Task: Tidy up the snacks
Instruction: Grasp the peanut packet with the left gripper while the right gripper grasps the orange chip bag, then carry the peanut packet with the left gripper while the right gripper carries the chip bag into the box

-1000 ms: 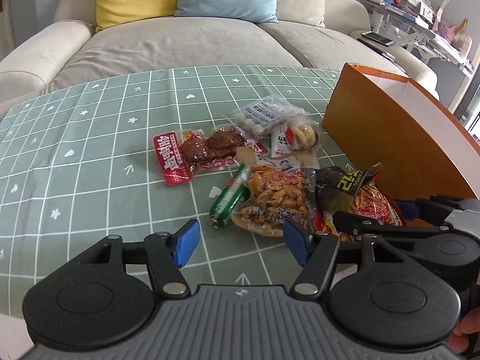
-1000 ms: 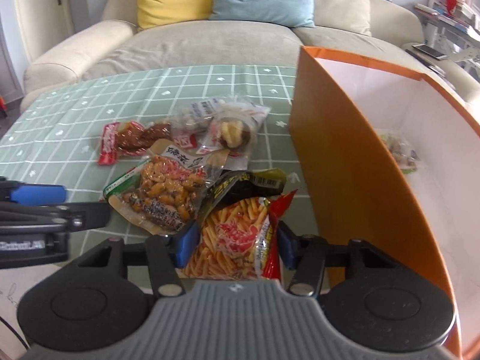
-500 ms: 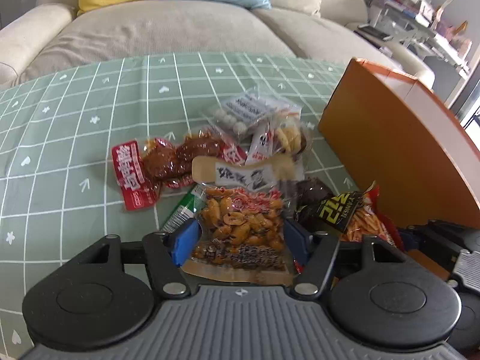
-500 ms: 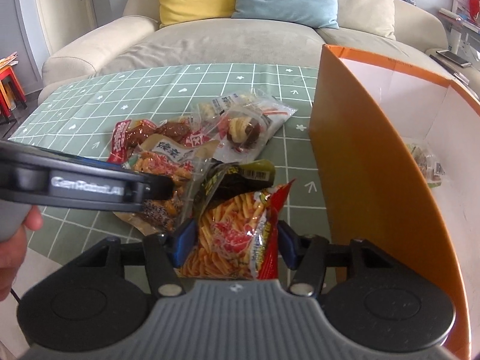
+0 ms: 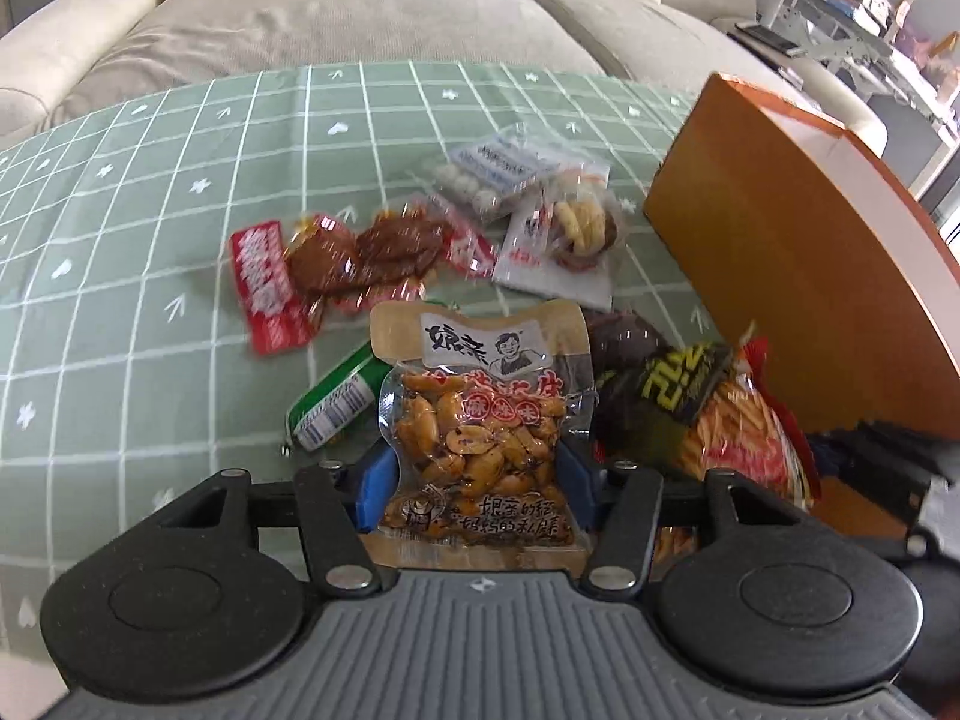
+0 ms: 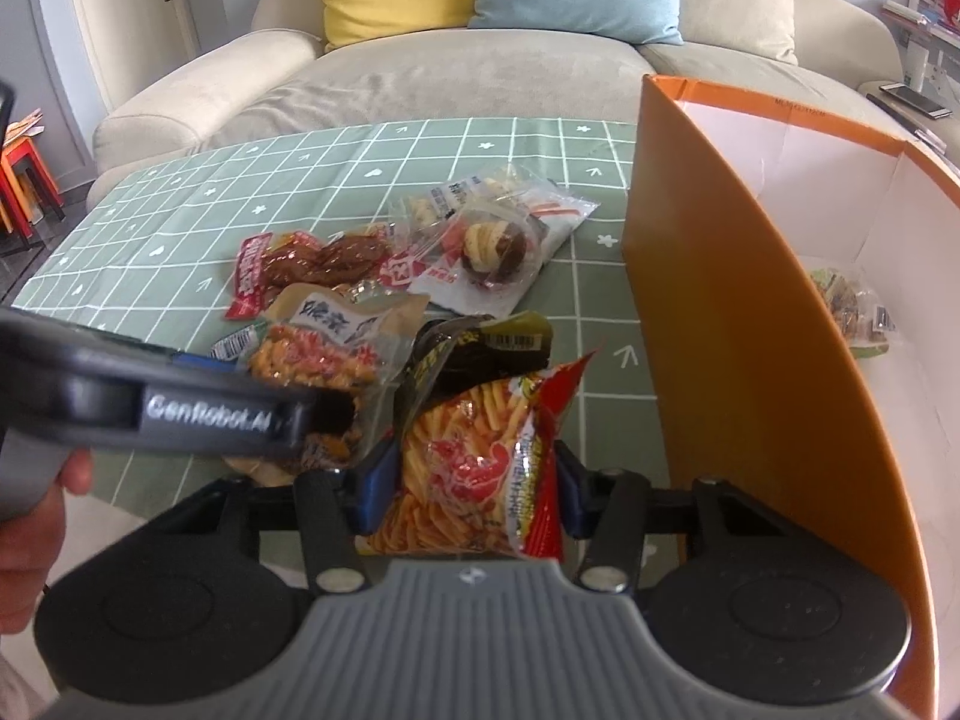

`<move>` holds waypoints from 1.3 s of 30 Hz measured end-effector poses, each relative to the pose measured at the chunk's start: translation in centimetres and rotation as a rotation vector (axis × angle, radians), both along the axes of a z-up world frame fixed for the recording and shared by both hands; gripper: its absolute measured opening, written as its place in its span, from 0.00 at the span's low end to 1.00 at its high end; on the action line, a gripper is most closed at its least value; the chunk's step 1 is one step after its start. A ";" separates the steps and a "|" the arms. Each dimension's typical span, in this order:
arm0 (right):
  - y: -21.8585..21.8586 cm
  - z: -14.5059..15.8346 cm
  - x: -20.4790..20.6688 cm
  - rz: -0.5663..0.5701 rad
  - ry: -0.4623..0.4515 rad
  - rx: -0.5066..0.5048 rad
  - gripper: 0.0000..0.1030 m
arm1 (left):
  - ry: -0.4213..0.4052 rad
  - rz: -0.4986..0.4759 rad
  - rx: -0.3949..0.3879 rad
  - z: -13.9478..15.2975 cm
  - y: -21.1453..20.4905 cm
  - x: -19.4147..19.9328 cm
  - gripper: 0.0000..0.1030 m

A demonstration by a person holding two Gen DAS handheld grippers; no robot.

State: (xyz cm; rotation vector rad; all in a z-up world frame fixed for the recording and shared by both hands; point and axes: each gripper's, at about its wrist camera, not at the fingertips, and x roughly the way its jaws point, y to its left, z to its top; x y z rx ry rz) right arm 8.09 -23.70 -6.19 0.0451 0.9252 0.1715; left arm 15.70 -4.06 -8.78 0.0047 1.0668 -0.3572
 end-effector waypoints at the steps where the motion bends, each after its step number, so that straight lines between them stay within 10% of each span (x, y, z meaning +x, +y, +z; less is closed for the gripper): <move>1: 0.1 0.1 -0.2 0.010 0.003 -0.001 0.48 | 0.014 0.001 0.008 0.1 0.2 -0.4 0.62; 8: 0.7 0.4 -2.7 0.113 0.060 0.046 0.50 | 0.145 0.032 0.063 0.6 2.8 -2.5 0.64; 18: 1.6 0.7 -4.7 0.160 0.065 -0.020 0.60 | 0.080 0.090 0.094 -0.2 2.9 -4.1 0.86; 34: 0.6 0.2 -3.9 0.125 0.093 0.037 0.59 | 0.000 0.127 0.136 -0.8 1.9 -4.5 0.88; 39: 0.7 0.2 -4.0 0.137 0.091 0.037 0.54 | -0.026 0.107 0.107 -0.6 1.7 -5.0 0.67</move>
